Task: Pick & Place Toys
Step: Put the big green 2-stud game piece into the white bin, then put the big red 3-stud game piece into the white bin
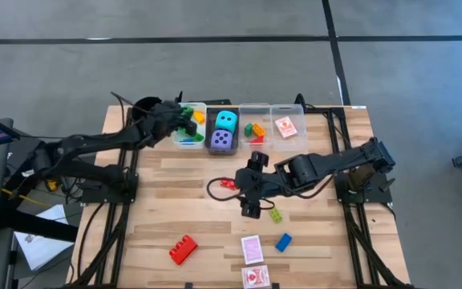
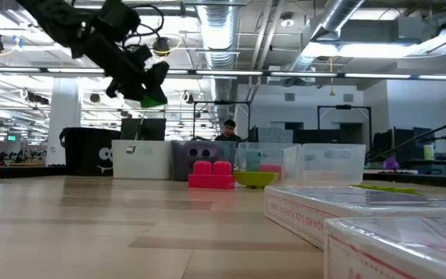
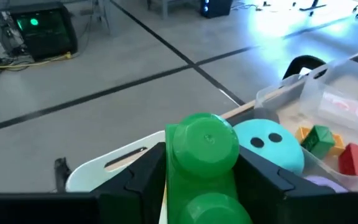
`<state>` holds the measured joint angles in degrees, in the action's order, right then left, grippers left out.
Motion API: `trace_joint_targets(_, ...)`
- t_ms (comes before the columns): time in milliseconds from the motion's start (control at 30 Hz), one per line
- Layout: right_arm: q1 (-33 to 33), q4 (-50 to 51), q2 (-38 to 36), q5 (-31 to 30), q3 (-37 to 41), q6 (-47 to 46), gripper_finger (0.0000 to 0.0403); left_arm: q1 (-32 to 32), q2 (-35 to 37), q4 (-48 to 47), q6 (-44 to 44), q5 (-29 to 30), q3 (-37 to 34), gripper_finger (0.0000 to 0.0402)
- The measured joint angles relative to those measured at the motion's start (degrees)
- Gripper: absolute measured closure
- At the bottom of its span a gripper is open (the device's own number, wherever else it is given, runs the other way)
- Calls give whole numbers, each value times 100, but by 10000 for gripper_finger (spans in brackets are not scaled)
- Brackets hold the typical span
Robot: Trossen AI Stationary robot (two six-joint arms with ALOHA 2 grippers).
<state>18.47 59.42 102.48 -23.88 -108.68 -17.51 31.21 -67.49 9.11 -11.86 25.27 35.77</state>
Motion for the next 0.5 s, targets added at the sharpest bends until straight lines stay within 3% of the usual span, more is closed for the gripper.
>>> trace_joint_targets(200,181,13,0,0,0,-198,75,27,-416,264,-82,-77,0,244)
trace_joint_targets(500,247,36,0,0,0,-202,75,27,-408,355,-103,-415,4,193)
